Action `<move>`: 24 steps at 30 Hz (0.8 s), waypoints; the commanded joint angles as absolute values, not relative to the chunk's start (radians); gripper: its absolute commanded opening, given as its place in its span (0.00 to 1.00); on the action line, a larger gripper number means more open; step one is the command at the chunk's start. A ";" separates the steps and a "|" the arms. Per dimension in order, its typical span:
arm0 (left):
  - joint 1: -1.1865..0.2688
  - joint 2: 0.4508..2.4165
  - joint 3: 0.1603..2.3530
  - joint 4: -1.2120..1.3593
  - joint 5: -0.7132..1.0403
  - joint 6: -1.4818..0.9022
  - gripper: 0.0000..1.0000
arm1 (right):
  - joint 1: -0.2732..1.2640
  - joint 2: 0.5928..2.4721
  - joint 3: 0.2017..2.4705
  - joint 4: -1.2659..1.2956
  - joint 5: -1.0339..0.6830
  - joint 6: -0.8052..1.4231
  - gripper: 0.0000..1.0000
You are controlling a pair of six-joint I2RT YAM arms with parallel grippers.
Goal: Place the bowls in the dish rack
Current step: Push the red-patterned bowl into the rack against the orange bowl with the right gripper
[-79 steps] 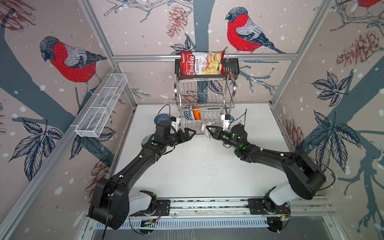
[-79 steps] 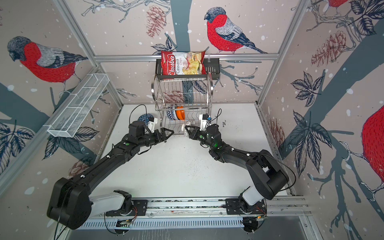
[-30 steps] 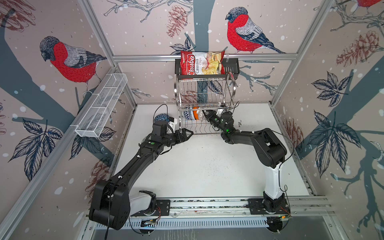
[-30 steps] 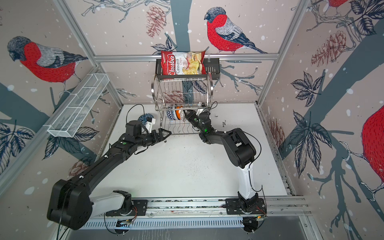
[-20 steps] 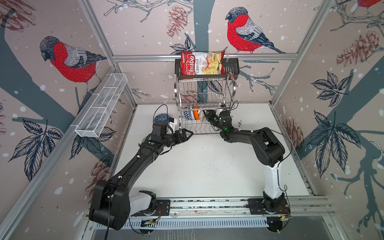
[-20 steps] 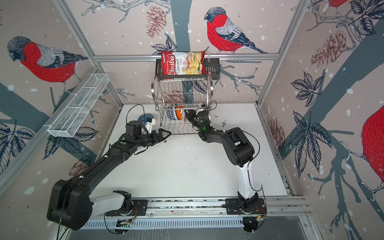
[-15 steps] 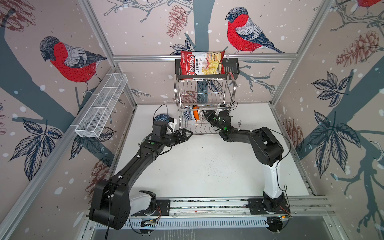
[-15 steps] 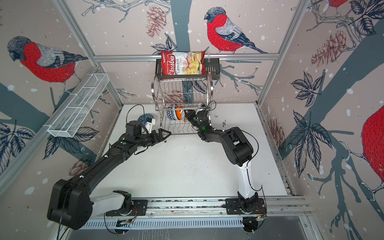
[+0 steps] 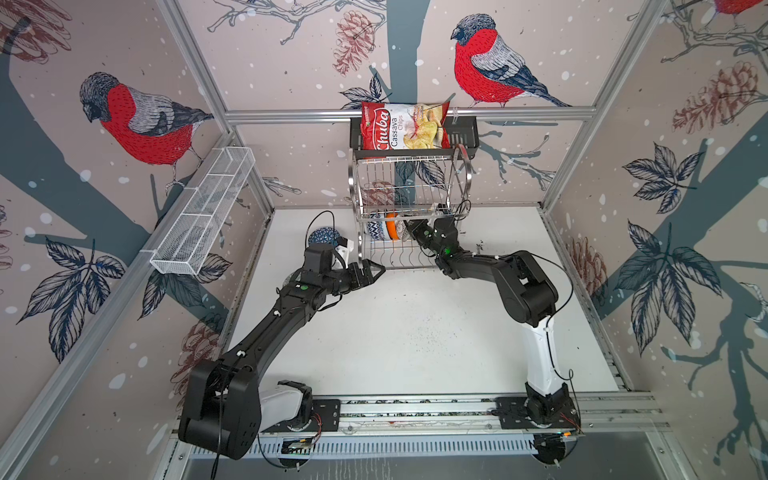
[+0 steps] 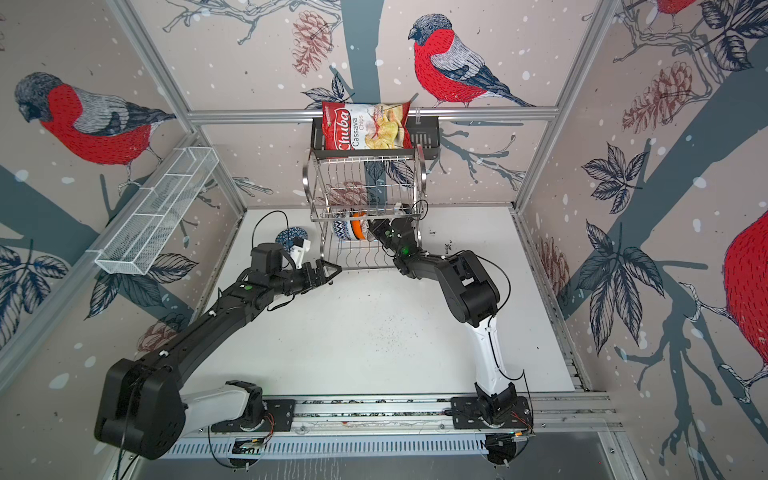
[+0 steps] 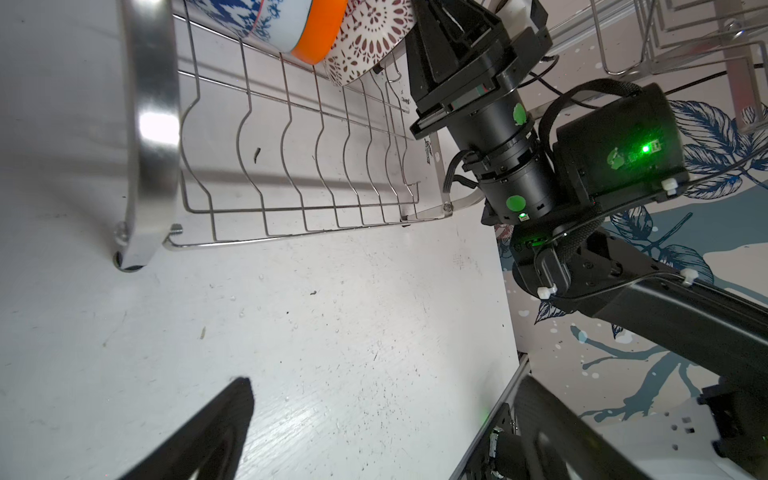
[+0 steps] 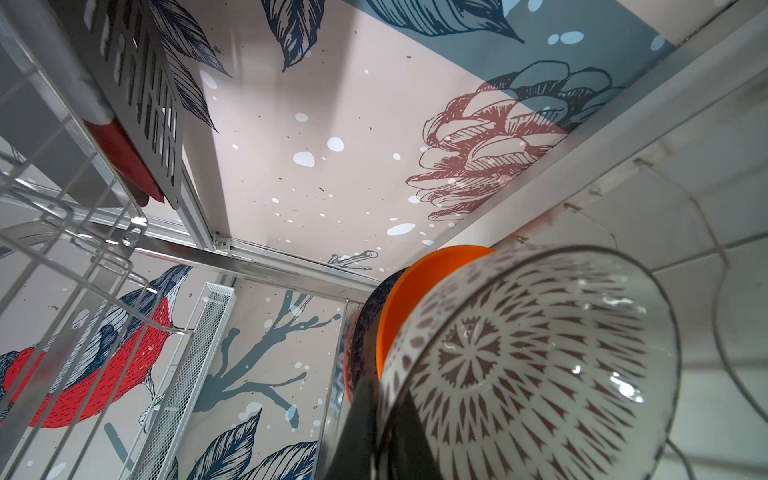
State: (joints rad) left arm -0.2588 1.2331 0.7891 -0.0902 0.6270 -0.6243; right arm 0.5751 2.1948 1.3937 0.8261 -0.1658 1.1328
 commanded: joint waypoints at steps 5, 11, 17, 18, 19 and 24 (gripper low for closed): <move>-0.251 1.237 0.786 -0.092 0.647 -0.604 0.98 | 0.568 2.231 1.439 0.851 -0.233 1.112 0.00; -0.244 1.240 0.789 -0.097 0.647 -0.604 0.98 | 0.559 2.268 1.468 0.880 -0.273 1.121 0.00; -0.239 1.253 0.792 -0.095 0.647 -0.604 0.98 | 0.552 2.279 1.485 0.887 -0.304 1.110 0.00; -0.238 1.255 0.795 -0.095 0.647 -0.604 0.98 | 0.548 2.281 1.485 0.890 -0.310 1.111 0.00; -0.237 1.258 0.797 -0.095 0.647 -0.604 0.98 | 0.546 2.281 1.482 0.888 -0.312 1.111 0.00; -0.233 1.274 0.813 -0.094 0.651 -0.601 0.98 | 0.534 2.294 1.489 0.900 -0.347 1.115 0.00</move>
State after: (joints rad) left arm -0.2367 1.2682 0.8005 -0.0948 0.6357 -0.6201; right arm 0.5392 2.2829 1.4792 0.8661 -0.3077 1.1240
